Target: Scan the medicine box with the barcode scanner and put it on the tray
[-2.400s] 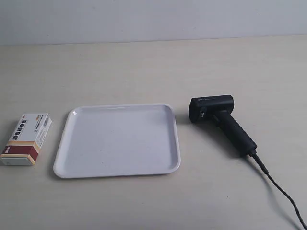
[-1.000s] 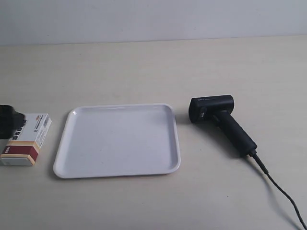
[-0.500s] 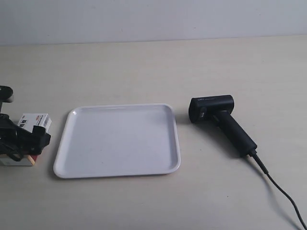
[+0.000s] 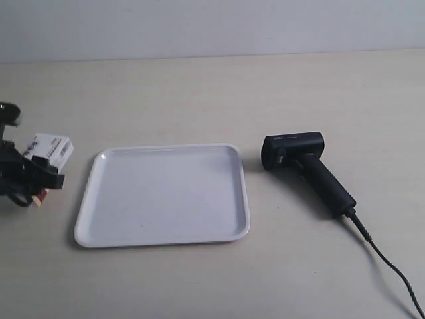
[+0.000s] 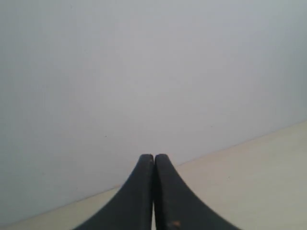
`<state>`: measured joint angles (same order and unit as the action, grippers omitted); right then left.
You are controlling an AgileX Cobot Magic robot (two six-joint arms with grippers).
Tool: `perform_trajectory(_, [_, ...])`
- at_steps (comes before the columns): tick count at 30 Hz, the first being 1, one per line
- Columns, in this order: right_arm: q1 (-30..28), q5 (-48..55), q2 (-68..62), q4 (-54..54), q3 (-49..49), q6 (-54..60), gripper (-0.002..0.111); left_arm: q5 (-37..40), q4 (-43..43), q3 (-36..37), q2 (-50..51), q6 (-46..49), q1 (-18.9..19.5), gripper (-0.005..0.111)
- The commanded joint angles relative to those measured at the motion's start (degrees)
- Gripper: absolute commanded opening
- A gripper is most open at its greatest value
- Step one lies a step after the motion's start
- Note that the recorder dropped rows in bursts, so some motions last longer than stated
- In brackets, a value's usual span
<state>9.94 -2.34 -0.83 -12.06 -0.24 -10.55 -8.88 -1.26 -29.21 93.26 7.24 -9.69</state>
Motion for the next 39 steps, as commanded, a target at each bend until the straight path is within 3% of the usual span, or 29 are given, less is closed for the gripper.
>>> perform_trajectory(1, [0.1, -1.0, -11.7, 1.0, -5.8, 0.5, 0.000, 11.1, 7.9, -10.4, -5.9, 2.1, -4.3, 0.000])
perform_trajectory(3, [0.1, 0.9, -25.0, 2.2, -10.4, 0.5, 0.000, 13.1, 11.5, -14.5, -5.9, 9.5, -10.5, 0.000])
perform_trajectory(4, [0.1, 2.9, -35.0, 3.6, -13.6, 0.7, 0.002, 13.1, 11.5, -15.7, -5.1, 17.5, -15.5, 0.000])
perform_trajectory(8, [4.5, 6.2, -55.5, 3.7, -21.1, 3.7, 0.015, 13.1, 11.5, -17.8, -2.5, 29.8, -23.4, 0.000])
perform_trajectory(10, [9.3, 5.9, -62.8, 3.7, -24.3, 5.3, 0.024, 13.1, 11.5, -19.3, -1.2, 31.7, -24.9, 0.000])
perform_trajectory(12, [14.3, 5.8, -72.3, 3.7, -29.7, 8.5, 0.043, 14.3, 11.5, -21.3, 0.8, 31.7, -24.9, 0.000])
perform_trajectory(15, [16.7, 6.3, -84.8, 3.7, -35.9, 9.6, 0.075, 18.8, 11.1, -22.2, 2.9, 31.7, -24.7, 0.000])
perform_trajectory(18, [17.3, 9.8, -92.3, 3.7, -39.0, 13.2, 0.089, 19.0, 11.1, -22.2, 4.5, 31.7, -24.7, 0.000])
perform_trajectory(26, [17.3, 1.9, -100.1, 4.1, -39.0, 14.0, 0.089, 19.9, 11.1, -22.2, 4.7, 31.7, -24.7, 0.000])
perform_trajectory(29, [17.3, -1.6, -102.8, 4.6, -39.0, 14.0, 0.083, 21.4, 11.1, -22.2, 4.7, 31.7, -24.7, 0.000])
perform_trajectory(31, [17.3, -3.1, -103.9, 4.8, -39.0, 14.1, 0.076, 22.2, 11.0, -22.2, 4.7, 31.7, -24.7, 0.000])
perform_trajectory(39, [17.3, -2.5, -103.4, 5.2, -39.0, 15.3, 0.023, 23.0, 10.5, -22.0, 4.7, 31.7, -24.8, 0.000])
